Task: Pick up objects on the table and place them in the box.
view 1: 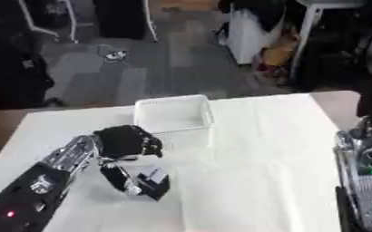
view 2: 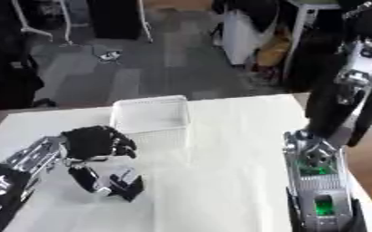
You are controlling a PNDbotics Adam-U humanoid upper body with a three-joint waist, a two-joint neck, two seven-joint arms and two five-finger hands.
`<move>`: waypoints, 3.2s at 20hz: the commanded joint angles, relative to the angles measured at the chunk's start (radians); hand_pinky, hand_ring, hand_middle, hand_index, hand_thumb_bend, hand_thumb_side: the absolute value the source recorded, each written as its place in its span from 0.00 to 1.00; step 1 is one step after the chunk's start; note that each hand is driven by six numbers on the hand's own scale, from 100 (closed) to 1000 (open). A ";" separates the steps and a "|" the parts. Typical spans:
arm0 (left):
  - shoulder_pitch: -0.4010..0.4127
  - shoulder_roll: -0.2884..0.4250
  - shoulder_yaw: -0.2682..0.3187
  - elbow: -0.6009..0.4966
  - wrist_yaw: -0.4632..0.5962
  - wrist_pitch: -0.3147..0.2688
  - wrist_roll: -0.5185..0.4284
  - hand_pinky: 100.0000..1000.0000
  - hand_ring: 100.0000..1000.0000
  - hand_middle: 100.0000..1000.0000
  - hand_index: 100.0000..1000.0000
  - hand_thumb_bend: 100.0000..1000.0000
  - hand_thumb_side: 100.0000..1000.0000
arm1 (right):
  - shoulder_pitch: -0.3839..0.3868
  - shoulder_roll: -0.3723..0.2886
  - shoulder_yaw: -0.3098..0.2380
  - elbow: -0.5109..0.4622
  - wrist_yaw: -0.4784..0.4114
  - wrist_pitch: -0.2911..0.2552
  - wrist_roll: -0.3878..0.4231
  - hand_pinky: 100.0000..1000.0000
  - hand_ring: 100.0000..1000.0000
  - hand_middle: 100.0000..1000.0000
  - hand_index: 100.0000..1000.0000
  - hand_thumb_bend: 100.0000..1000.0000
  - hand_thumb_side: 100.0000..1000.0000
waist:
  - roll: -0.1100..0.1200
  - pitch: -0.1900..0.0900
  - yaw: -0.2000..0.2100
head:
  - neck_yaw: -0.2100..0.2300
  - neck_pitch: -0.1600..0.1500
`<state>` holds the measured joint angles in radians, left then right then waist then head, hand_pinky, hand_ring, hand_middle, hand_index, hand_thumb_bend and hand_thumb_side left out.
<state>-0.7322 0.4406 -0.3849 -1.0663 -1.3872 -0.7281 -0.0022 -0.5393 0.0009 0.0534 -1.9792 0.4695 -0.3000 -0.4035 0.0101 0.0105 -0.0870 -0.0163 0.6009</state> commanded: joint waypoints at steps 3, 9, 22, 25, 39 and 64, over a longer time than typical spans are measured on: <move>-0.042 0.022 -0.002 0.020 -0.065 -0.018 0.055 0.61 0.72 0.79 0.81 0.30 0.74 | -0.020 0.004 0.002 -0.016 -0.002 -0.001 0.006 0.82 0.71 0.70 0.80 0.01 1.00 | 0.002 -0.008 -0.005 | 0.010 -0.004; -0.079 0.013 -0.016 0.076 -0.136 -0.057 0.082 0.61 0.74 0.79 0.81 0.29 0.74 | -0.020 0.011 0.007 -0.017 -0.005 -0.001 0.010 0.82 0.71 0.70 0.80 0.01 1.00 | 0.004 -0.007 -0.014 | 0.018 -0.003; -0.082 -0.008 -0.016 0.139 -0.195 -0.088 0.127 0.57 0.70 0.76 0.80 0.29 0.73 | -0.023 0.019 0.011 -0.021 -0.008 -0.004 0.012 0.82 0.71 0.70 0.80 0.01 1.00 | 0.006 -0.004 -0.025 | 0.018 0.000; -0.082 -0.012 -0.014 0.146 -0.200 -0.089 0.133 0.57 0.69 0.76 0.80 0.29 0.73 | -0.024 0.021 0.011 -0.021 -0.008 -0.005 0.012 0.82 0.71 0.70 0.80 0.01 1.00 | 0.005 -0.004 -0.026 | 0.018 0.000; -0.082 -0.023 0.003 0.165 -0.138 -0.084 0.253 0.28 0.46 0.50 0.65 0.31 0.77 | -0.026 0.029 0.013 -0.021 -0.008 -0.009 0.010 0.82 0.71 0.70 0.80 0.00 1.00 | 0.007 -0.002 -0.036 | 0.018 0.005; -0.048 0.000 0.021 0.117 0.161 -0.017 0.373 0.00 0.00 0.06 0.24 0.21 0.91 | -0.024 0.025 0.011 -0.021 -0.004 -0.007 0.007 0.82 0.71 0.70 0.80 0.00 1.00 | 0.009 -0.005 -0.031 | 0.012 0.013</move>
<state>-0.7659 0.4085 -0.3716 -0.9127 -1.2544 -0.7542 0.3683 -0.5430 0.0296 0.0657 -1.9851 0.4617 -0.3084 -0.3958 0.0172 0.0175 -0.1201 -0.0003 0.6107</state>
